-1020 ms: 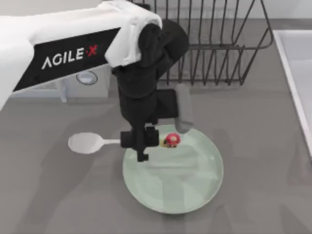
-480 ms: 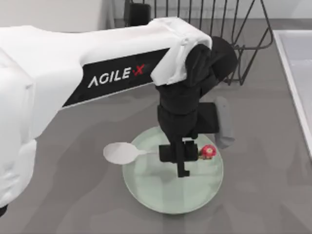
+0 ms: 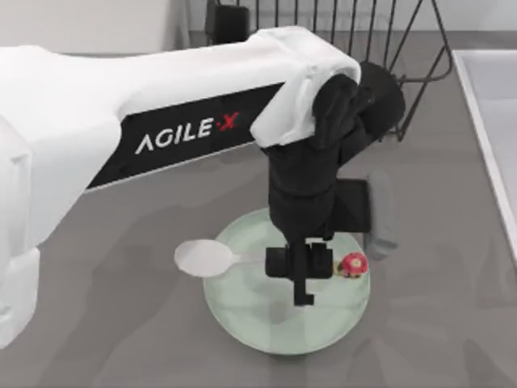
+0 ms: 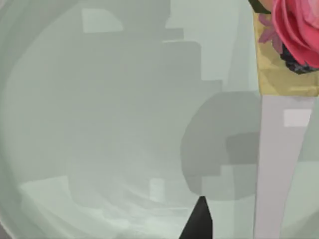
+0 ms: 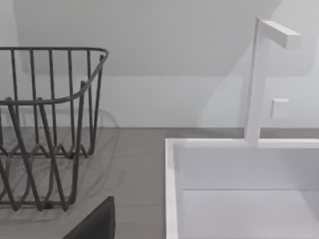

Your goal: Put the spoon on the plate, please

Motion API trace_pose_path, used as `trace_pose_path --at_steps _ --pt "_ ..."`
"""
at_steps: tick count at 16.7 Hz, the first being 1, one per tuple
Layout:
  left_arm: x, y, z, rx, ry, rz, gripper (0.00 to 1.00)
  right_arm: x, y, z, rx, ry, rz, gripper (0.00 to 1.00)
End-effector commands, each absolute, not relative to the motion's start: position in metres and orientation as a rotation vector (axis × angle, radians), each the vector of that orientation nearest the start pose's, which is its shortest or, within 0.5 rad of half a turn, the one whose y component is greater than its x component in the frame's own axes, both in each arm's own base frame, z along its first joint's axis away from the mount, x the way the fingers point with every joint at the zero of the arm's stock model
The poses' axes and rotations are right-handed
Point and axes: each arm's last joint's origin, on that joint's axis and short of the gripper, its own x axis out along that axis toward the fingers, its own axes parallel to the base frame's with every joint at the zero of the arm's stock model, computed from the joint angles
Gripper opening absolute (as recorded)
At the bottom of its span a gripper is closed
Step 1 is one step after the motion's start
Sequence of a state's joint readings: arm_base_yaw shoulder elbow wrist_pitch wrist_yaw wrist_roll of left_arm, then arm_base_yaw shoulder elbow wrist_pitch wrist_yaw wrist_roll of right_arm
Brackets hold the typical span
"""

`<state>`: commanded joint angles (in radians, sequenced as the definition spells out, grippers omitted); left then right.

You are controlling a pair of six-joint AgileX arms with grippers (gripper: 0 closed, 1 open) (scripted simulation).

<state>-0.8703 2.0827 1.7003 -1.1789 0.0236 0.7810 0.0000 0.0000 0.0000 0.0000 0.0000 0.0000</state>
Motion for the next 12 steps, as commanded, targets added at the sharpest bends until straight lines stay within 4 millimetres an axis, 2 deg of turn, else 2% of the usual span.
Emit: trace_pose_path --at_steps 6,12 --pt "0.244 -0.311 0.210 1.273 1.109 -1.356 0.00 0.106 -0.001 0.160 0.000 0.000 0.000 1.00" --pt "0.244 -0.314 0.211 1.264 1.074 -1.351 0.00 0.106 -0.001 0.160 0.000 0.000 0.000 1.00"
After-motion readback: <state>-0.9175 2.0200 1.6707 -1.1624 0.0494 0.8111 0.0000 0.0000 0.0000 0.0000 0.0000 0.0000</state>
